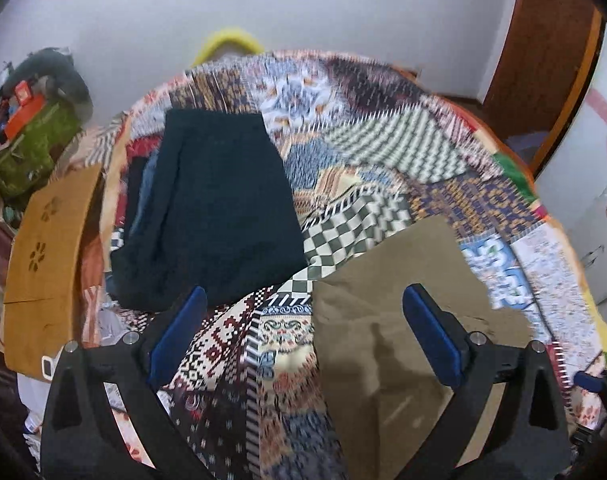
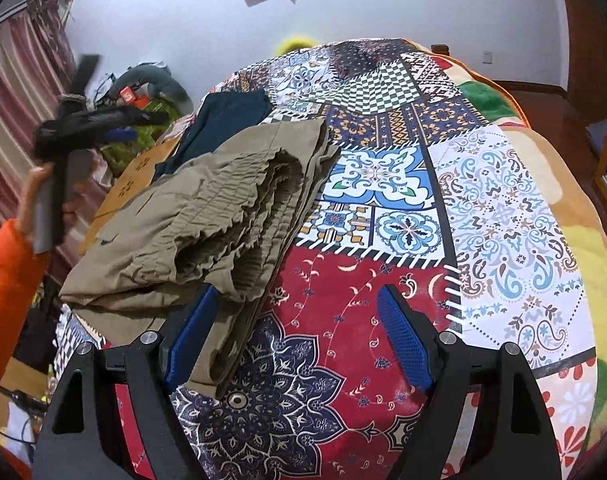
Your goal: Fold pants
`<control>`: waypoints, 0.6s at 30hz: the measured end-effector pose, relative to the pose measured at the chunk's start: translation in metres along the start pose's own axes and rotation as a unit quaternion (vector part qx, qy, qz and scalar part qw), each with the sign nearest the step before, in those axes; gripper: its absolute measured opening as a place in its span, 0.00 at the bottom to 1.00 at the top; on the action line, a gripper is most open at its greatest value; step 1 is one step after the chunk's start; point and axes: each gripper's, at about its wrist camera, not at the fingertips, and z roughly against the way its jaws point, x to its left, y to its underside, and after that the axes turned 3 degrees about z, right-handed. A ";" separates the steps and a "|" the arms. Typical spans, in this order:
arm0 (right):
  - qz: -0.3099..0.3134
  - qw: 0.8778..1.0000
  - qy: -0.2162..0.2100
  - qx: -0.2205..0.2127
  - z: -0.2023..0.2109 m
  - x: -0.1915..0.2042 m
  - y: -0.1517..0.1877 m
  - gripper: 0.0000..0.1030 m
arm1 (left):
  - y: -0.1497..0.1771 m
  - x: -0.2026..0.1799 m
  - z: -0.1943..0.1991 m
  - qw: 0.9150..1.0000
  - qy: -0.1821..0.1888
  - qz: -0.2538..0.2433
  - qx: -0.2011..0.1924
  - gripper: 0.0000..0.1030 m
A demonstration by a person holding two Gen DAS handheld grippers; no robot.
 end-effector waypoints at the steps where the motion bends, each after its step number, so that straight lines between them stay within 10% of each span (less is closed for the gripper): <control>1: -0.001 1.000 0.000 -0.001 0.000 -0.001 -0.001 0.77 | -0.001 -0.001 -0.010 1.000 -0.001 -0.003 0.010 0.96; 9: 0.008 1.000 0.019 0.004 -0.002 -0.006 -0.011 0.77 | 0.010 -0.006 -0.089 0.993 -0.020 -0.017 0.117 0.97; 18: 0.009 0.999 0.035 -0.010 0.013 -0.011 -0.012 0.77 | 0.037 0.020 -0.075 0.993 -0.011 -0.008 0.119 1.00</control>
